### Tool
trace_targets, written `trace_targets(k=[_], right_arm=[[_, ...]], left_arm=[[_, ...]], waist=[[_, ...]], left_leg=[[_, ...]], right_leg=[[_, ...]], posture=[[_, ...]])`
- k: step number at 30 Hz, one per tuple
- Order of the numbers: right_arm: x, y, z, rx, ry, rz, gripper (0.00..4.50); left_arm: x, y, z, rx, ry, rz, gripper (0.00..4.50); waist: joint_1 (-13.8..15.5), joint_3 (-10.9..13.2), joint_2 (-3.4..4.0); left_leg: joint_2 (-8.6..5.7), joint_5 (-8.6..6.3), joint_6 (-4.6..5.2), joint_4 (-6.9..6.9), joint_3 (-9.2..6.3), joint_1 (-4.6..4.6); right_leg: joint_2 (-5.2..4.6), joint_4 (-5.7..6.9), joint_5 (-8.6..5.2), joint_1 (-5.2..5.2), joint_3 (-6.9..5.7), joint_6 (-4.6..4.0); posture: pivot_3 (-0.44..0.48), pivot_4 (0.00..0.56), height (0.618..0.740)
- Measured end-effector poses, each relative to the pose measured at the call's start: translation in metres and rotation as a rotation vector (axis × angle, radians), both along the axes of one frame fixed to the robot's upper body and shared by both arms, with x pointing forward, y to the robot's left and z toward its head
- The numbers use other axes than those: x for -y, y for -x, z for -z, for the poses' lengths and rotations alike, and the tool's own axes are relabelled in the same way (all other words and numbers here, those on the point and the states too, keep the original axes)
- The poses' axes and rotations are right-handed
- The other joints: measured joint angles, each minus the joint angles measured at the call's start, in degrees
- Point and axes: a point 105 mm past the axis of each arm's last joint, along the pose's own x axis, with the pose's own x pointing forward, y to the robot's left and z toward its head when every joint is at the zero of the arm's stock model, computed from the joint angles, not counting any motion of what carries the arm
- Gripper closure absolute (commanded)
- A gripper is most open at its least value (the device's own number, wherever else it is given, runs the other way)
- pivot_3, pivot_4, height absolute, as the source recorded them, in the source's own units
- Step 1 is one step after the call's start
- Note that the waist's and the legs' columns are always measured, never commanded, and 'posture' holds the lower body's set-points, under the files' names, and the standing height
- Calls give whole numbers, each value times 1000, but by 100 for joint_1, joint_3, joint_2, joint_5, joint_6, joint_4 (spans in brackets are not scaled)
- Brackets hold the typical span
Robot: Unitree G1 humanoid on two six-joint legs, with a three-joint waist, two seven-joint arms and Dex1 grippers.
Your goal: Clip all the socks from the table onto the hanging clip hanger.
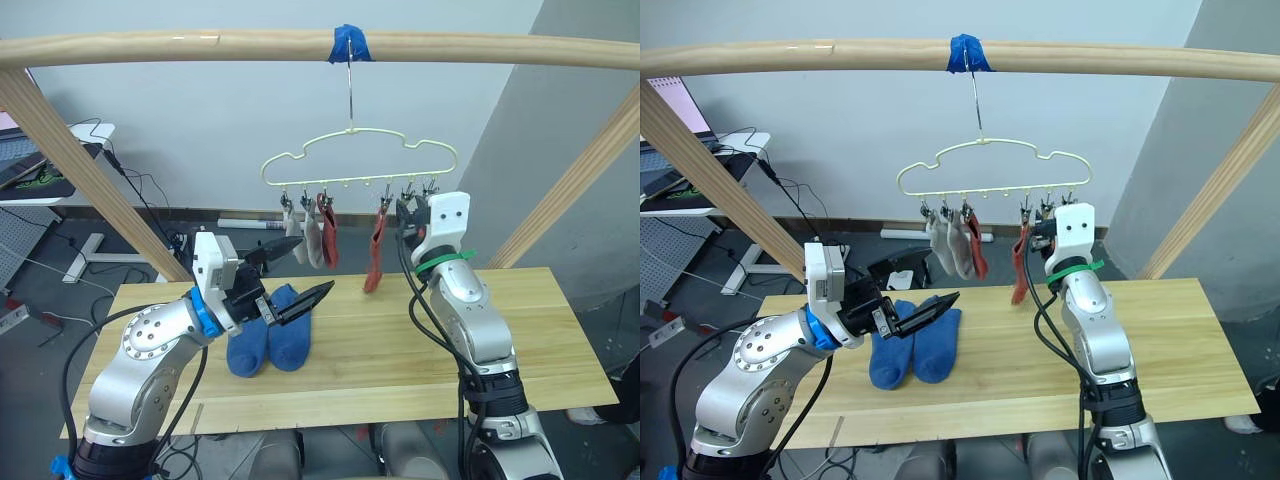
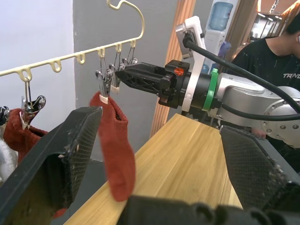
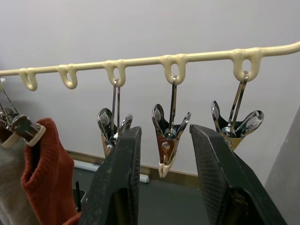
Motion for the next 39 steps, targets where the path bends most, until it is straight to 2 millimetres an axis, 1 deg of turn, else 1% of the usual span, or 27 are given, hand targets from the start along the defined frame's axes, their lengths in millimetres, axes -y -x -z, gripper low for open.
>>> trace_targets(k=[10, 16, 22, 27, 34, 39], right_arm=[[-2, -4, 3, -14, -6, -3, 2796], [-7, -8, -2, 3, -15, -12, 2796], [-8, -9, 1, -4, -20, -10, 2796], [-8, -10, -3, 12, -22, -10, 2796], [-8, -13, -2, 7, -20, -1, 2796], [-9, -13, -7, 23, -23, -4, 2796]], left_arm=[[2, 1, 1, -4, -1, 11, 0], [2, 1, 1, -4, -2, 12, 0], [2, 2, 2, -8, -2, 11, 0], [2, 2, 2, -7, -1, 11, 0], [5, 5, -4, -1, 41, 32, 0], [5, 4, -4, -1, 42, 30, 0]], waist=[[0, 0, 0], [2, 0, 0], [4, -1, 0], [4, -1, 0], [4, -1, 0], [4, -1, 0]], left_leg=[[0, 0, 0, 0, 0, 1], [0, 0, 0, 0, -1, 1], [0, 0, 0, 0, 0, 1], [0, 1, 0, 0, -1, 2], [0, 1, 0, 0, -1, 2], [0, 1, 0, 1, -1, 3]], right_leg=[[0, 2, 2, 0, 0, 2], [0, 4, 3, 0, -1, 3], [0, 4, 3, 0, 0, 3], [0, 7, 4, 0, -1, 2], [0, 8, 4, 0, -1, 2], [0, 11, 6, 1, -1, -1]], posture=[[-63, 148, 740], [-61, 149, 740], [-60, 149, 740], [-62, 151, 740], [-60, 154, 740], [-56, 152, 740]])
